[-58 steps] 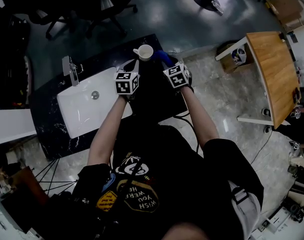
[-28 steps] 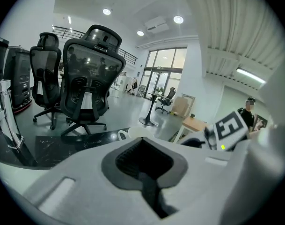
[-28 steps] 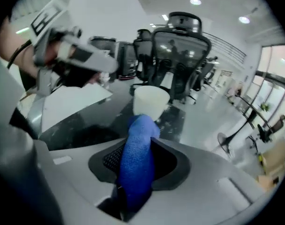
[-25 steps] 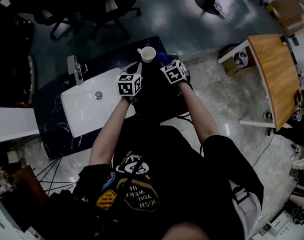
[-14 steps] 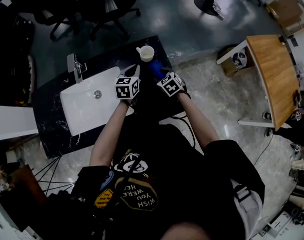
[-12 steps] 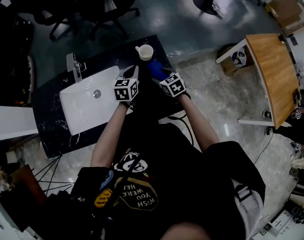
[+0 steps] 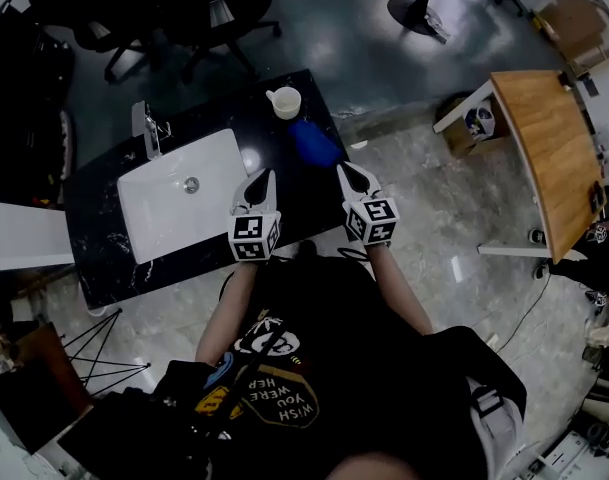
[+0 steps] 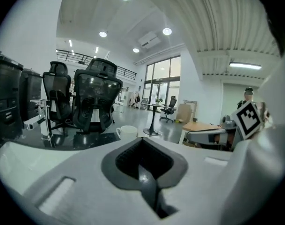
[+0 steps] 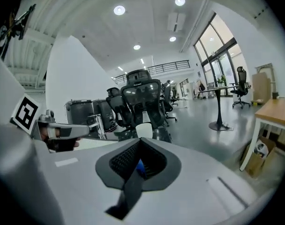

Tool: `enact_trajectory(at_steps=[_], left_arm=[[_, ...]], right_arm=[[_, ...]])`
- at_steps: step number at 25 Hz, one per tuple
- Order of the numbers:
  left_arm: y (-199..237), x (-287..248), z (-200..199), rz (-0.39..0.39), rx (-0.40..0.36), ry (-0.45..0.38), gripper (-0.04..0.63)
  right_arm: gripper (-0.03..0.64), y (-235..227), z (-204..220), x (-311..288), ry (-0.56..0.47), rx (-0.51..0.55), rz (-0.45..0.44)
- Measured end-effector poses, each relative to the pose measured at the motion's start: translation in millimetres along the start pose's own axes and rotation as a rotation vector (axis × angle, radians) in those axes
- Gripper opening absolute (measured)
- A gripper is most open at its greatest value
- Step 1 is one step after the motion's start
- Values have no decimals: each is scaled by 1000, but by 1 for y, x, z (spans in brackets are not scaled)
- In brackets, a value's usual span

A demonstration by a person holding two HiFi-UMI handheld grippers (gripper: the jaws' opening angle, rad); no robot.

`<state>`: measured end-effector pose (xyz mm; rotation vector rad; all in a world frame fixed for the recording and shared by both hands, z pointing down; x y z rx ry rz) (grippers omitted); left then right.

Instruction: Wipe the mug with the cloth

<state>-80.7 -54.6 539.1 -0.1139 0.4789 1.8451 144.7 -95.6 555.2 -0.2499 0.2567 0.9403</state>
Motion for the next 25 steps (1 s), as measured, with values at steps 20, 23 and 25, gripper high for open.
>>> enact_trajectory(at_steps=[20, 23, 25], left_arm=[[-20, 18, 10, 14, 10, 28, 3], [-30, 16, 19, 53, -4, 67, 3], [-32, 16, 23, 65, -11, 85, 3]], right_arm=[[2, 18, -6, 14, -32, 20, -54], [2, 16, 1, 18, -16, 10, -51], [2, 16, 6, 17, -4, 4, -57]])
Point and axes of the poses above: the fingertips, and each gripper's own axes: x backward along the fingers, y to its left, z out of its underside, the point moved 8 cm from there along x, backward along the fingers, and after that the axes turned 7 degrees about x, right-handed, at the moved point
